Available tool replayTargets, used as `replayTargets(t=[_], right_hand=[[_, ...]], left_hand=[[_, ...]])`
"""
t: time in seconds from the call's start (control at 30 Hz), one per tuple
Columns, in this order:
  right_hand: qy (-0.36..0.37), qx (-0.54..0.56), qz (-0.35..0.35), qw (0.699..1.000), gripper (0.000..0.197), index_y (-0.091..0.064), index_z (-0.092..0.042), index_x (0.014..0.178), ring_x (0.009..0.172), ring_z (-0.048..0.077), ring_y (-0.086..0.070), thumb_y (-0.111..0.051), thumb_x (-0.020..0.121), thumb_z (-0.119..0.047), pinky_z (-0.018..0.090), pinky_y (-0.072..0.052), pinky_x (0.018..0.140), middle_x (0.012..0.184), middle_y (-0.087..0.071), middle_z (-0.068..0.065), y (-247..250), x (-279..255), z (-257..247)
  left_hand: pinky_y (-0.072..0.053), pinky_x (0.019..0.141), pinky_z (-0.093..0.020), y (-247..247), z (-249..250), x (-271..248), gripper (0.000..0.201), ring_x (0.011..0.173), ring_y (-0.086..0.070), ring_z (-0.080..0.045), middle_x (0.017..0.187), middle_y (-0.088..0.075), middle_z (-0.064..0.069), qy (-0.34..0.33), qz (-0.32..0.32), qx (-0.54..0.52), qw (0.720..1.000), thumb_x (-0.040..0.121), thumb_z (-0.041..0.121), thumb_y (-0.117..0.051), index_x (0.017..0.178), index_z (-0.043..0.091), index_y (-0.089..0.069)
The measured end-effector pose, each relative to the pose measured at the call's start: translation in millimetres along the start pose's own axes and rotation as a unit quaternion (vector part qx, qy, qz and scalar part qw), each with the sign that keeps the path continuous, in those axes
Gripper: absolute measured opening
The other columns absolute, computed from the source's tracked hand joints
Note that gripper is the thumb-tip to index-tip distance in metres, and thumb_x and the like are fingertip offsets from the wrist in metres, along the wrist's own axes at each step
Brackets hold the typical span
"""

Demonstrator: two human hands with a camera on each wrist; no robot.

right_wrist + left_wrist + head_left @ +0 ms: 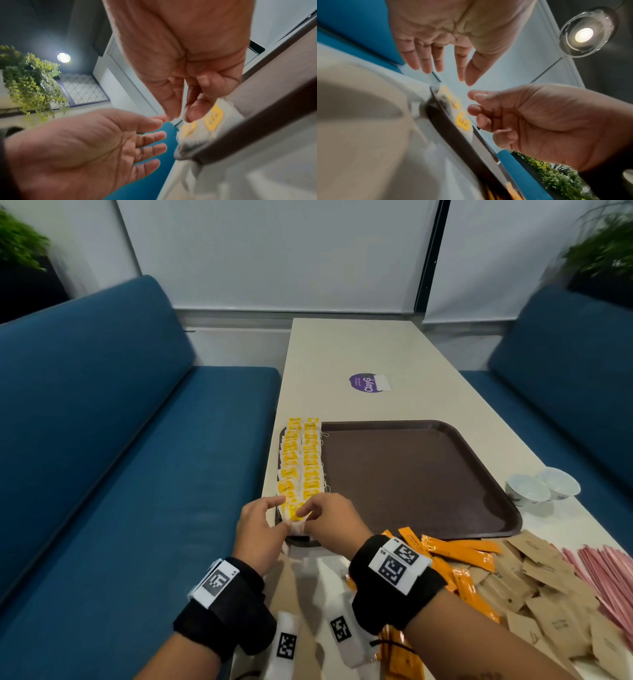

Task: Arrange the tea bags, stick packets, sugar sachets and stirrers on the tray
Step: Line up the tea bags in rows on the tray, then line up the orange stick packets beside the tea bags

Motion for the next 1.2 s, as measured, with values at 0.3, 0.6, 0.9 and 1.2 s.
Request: replayTargets(t=[0.3,0.6,0.9,1.2], right_hand=[[0.035,0.049,0.053,0.997,0.011,-0.065,-0.017,0.092,0.077,0.013,-0.06,-0.071,0.082,-0.017,0.031,-0.053,0.072,0.086,-0.064,0.002,89.3,-46.7,14.4],[-0.026,-0.084,0.015,0.996,0.029,-0.055,-0.028,0.104,0.092,0.006,-0.055,-0.073,0.08,-0.026,0.019,-0.049,0.076,0.1,-0.058,-0.007,138.3,-84.4,84.9],[-0.01,-0.179,-0.092,0.98,0.075,-0.038,-0.03,0.135,0.117,0.018,-0.05,-0.08,0.073,-0.026,0.03,-0.05,0.093,0.134,-0.041,-0.002,106.0,-95.1,105.1],[0.041,-0.18,-0.097,0.978,0.055,-0.043,-0.026,0.131,0.111,0.022,-0.054,-0.067,0.083,-0.015,0.033,-0.051,0.091,0.131,-0.043,0.003,90.6,-91.6,105.5]], left_hand=[[-0.041,0.067,-0.02,-41.6,47.3,-39.7,0.02,0.091,-0.056,-0.015,0.112,-0.053,0.001,-0.046,-0.141,0.015,0.989,0.085,0.019,-0.066,0.099,0.03,-0.056],[-0.042,0.096,-0.026,-93.5,50.1,-90.1,0.071,0.12,-0.049,-0.013,0.136,-0.044,-0.001,0.038,-0.172,0.228,0.958,0.077,0.043,-0.072,0.135,0.022,-0.037],[-0.041,0.103,-0.035,-117.4,35.4,-110.9,0.109,0.132,-0.04,-0.025,0.146,-0.033,-0.01,0.158,-0.11,0.269,0.944,0.064,0.047,-0.081,0.146,0.017,-0.016],[-0.043,0.102,-0.04,-130.9,28.9,-97.7,0.1,0.121,-0.05,-0.026,0.136,-0.046,-0.01,0.199,-0.057,0.116,0.971,0.066,0.036,-0.083,0.143,0.015,-0.022]])
Point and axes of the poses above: each hand's wrist, its own x-axis towards the middle knuckle, its own y-axis out of the back of the hand, z = x × y, the point moved 7 cm from there along x, towards the middle knuckle
